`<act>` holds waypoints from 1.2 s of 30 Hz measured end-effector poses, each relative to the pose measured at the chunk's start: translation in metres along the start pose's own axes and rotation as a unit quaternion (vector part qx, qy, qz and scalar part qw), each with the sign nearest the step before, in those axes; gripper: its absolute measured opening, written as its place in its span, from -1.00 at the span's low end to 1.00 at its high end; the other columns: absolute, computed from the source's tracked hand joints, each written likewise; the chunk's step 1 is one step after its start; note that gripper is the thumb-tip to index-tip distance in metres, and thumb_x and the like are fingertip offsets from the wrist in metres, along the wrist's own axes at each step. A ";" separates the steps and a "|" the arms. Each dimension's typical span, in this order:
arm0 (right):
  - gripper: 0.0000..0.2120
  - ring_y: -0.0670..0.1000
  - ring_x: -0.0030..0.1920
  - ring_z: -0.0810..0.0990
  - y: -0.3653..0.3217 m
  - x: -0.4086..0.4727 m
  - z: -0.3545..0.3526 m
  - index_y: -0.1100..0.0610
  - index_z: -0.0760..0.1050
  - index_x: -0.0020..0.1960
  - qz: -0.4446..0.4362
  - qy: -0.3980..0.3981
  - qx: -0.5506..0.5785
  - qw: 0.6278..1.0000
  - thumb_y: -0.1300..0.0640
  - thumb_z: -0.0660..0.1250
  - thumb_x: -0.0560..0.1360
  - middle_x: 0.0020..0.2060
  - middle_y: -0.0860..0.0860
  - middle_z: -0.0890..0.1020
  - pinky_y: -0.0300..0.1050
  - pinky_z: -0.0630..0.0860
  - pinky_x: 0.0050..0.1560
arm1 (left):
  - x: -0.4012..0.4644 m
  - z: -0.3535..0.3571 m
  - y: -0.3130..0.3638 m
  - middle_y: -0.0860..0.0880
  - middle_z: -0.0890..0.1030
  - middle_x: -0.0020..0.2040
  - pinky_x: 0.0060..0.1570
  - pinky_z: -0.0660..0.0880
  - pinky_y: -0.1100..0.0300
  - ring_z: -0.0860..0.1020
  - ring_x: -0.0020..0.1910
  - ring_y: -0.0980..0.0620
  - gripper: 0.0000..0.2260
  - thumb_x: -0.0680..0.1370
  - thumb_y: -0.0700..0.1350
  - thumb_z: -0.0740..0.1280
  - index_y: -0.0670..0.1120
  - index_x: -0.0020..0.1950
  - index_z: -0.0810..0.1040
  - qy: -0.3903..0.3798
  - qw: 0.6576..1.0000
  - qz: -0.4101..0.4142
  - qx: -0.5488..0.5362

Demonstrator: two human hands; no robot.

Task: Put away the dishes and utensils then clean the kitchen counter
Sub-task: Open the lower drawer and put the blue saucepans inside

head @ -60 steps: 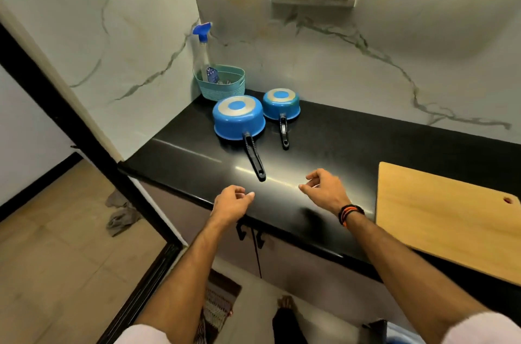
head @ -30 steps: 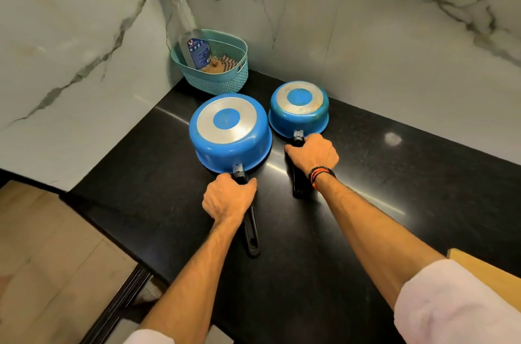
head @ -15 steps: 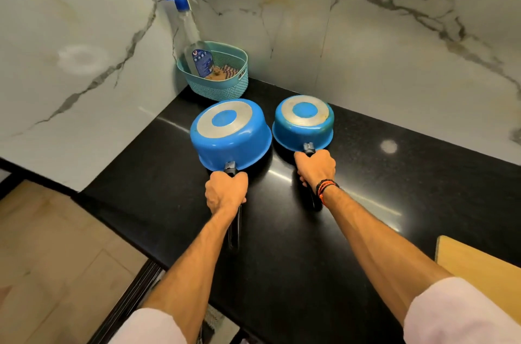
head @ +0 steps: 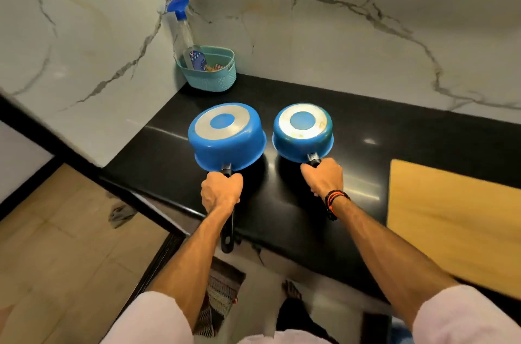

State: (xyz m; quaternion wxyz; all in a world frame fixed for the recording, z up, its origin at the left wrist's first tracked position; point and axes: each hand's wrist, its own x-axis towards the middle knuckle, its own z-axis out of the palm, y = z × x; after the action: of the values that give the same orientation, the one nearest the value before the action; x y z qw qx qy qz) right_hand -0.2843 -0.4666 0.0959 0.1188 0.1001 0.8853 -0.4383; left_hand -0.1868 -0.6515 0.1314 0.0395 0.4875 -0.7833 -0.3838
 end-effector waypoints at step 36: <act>-0.67 0.09 -0.42 0.64 0.558 -0.489 -0.371 0.12 0.51 -0.33 0.202 0.160 0.032 0.966 -0.15 0.23 0.21 -0.44 0.03 0.63 0.08 0.66 -0.35 | -0.651 0.179 -0.242 -0.09 0.63 -0.43 -0.26 0.57 0.15 0.64 -0.38 -0.06 -0.80 0.33 -0.01 0.29 -0.14 -0.26 0.56 -0.239 0.950 0.140 0.144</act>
State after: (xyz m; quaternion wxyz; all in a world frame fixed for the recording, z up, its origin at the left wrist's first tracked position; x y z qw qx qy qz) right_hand 0.2928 0.1274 0.0401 0.0579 0.3495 0.8396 -0.4118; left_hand 0.2521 -0.0896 0.0545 -0.1656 0.2674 -0.8772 -0.3627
